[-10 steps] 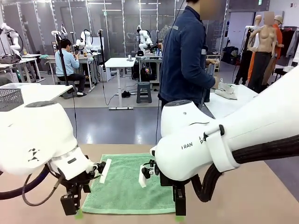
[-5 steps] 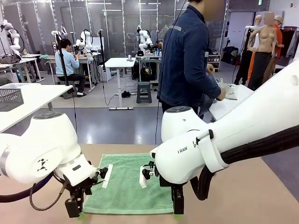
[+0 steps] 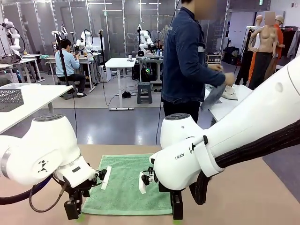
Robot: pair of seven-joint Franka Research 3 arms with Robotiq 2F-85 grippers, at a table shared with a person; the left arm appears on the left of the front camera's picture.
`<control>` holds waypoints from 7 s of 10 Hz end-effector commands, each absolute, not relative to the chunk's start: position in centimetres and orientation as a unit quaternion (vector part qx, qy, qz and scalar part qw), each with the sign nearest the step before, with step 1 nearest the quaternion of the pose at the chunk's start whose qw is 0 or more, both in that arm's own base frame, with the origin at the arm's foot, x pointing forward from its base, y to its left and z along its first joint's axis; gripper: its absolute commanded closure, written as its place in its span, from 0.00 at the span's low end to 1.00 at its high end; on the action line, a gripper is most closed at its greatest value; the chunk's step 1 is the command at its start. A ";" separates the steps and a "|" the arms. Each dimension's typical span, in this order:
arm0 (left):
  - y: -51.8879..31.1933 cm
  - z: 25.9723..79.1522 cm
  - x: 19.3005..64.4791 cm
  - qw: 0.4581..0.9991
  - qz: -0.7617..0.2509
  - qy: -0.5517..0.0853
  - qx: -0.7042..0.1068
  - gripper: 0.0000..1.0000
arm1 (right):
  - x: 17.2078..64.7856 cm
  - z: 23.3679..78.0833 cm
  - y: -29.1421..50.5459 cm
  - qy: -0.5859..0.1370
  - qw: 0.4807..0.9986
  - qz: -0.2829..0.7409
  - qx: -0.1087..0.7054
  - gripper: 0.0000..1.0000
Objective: Fold the towels and place them in the basket.
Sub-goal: When a person lays out a Towel with hook on the table, fold it in half twice.
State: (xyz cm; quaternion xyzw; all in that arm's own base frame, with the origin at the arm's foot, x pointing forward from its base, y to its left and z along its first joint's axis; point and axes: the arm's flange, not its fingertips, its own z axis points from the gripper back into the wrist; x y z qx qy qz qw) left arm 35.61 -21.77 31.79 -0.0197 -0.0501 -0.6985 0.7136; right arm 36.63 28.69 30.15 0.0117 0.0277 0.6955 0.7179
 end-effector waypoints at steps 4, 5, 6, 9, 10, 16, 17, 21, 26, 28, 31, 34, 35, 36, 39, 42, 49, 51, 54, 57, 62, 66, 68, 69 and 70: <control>-21.0 29.3 36.0 0.721 -0.692 -0.048 -0.007 0.00 | 37.1 28.9 28.9 0.019 0.718 0.696 0.029 0.00; -21.1 28.9 36.3 0.722 -0.690 -0.045 -0.009 0.00 | 37.1 28.8 29.0 0.021 0.717 0.697 0.028 0.00; -21.1 28.8 36.4 0.723 -0.689 -0.050 -0.011 0.00 | 37.2 28.8 29.0 0.021 0.716 0.697 0.028 0.00; -21.8 29.1 36.7 0.719 -0.694 -0.043 -0.013 0.00 | 37.4 28.3 28.8 0.016 0.721 0.691 0.036 0.00; -21.8 29.1 36.7 0.720 -0.693 -0.039 -0.012 0.00 | 37.4 28.2 28.8 0.020 0.723 0.690 0.037 0.00; -22.1 29.9 36.3 0.717 -0.696 -0.040 -0.010 1.00 | 37.7 28.2 28.6 0.018 0.721 0.691 0.038 1.00; -21.8 29.8 36.2 0.716 -0.697 -0.039 -0.010 0.96 | 37.7 28.3 28.5 0.019 0.722 0.691 0.035 1.00; -21.7 31.0 35.8 0.713 -0.700 -0.040 -0.024 1.00 | 37.6 29.1 28.5 0.021 0.720 0.693 0.030 1.00; -21.9 32.5 35.4 0.707 -0.706 -0.033 -0.031 1.00 | 37.5 31.0 28.3 0.018 0.721 0.692 0.031 1.00; -21.9 34.5 35.1 0.713 -0.699 -0.041 -0.032 1.00 | 37.2 33.3 28.3 -0.003 0.710 0.704 0.022 1.00; -22.2 38.7 33.6 0.709 -0.700 -0.089 -0.014 1.00 | 35.0 38.1 28.1 -0.043 0.705 0.708 0.000 1.00; -21.9 41.2 31.4 0.712 -0.694 -0.105 -0.001 1.00 | 32.8 40.9 28.6 -0.061 0.700 0.712 0.006 1.00; -21.7 41.8 30.1 0.714 -0.692 -0.106 0.002 1.00 | 32.0 41.3 28.8 -0.063 0.697 0.714 0.010 1.00; -21.3 42.3 29.5 0.715 -0.689 -0.120 0.004 1.00 | 31.4 41.8 28.8 -0.072 0.695 0.715 0.011 1.00; -21.8 43.2 31.9 0.713 -0.690 -0.127 0.005 1.00 | 33.8 42.9 29.2 -0.074 0.706 0.705 -0.003 1.00; -22.6 43.1 36.7 0.708 -0.697 -0.112 -0.008 1.00 | 39.3 43.1 30.2 -0.054 0.705 0.707 -0.007 1.00; -24.0 42.6 46.8 0.739 -0.670 -0.063 0.019 1.00 | 49.3 41.8 31.1 0.001 0.729 0.685 0.008 1.00; -24.1 41.9 48.5 0.749 -0.660 -0.048 0.026 1.00 | 51.0 40.9 30.7 0.012 0.739 0.674 0.013 1.00; -23.8 40.8 49.5 0.754 -0.655 -0.040 0.018 1.00 | 52.3 39.7 29.9 0.010 0.740 0.670 0.053 1.00; -23.5 40.5 49.2 0.750 -0.659 -0.053 0.012 1.00 | 51.7 40.0 29.7 0.002 0.736 0.676 0.030 1.00; -24.4 40.4 50.5 0.712 -0.700 -0.056 -0.012 0.97 | 53.1 39.0 30.1 -0.009 0.731 0.681 0.043 0.93; -23.7 40.3 51.9 0.718 -0.693 -0.064 -0.030 0.97 | 54.6 37.9 28.4 -0.018 0.718 0.692 0.066 0.93; -23.5 39.6 53.0 0.737 -0.673 -0.054 -0.020 0.97 | 55.5 37.5 28.1 -0.027 0.709 0.700 0.076 0.93; -23.3 39.4 53.6 0.752 -0.657 -0.053 -0.027 0.97 | 56.2 37.1 27.8 -0.028 0.708 0.700 0.088 0.93; -23.3 39.0 54.1 0.760 -0.647 -0.048 -0.027 0.97 | 56.6 36.8 27.6 -0.029 0.704 0.702 0.099 0.93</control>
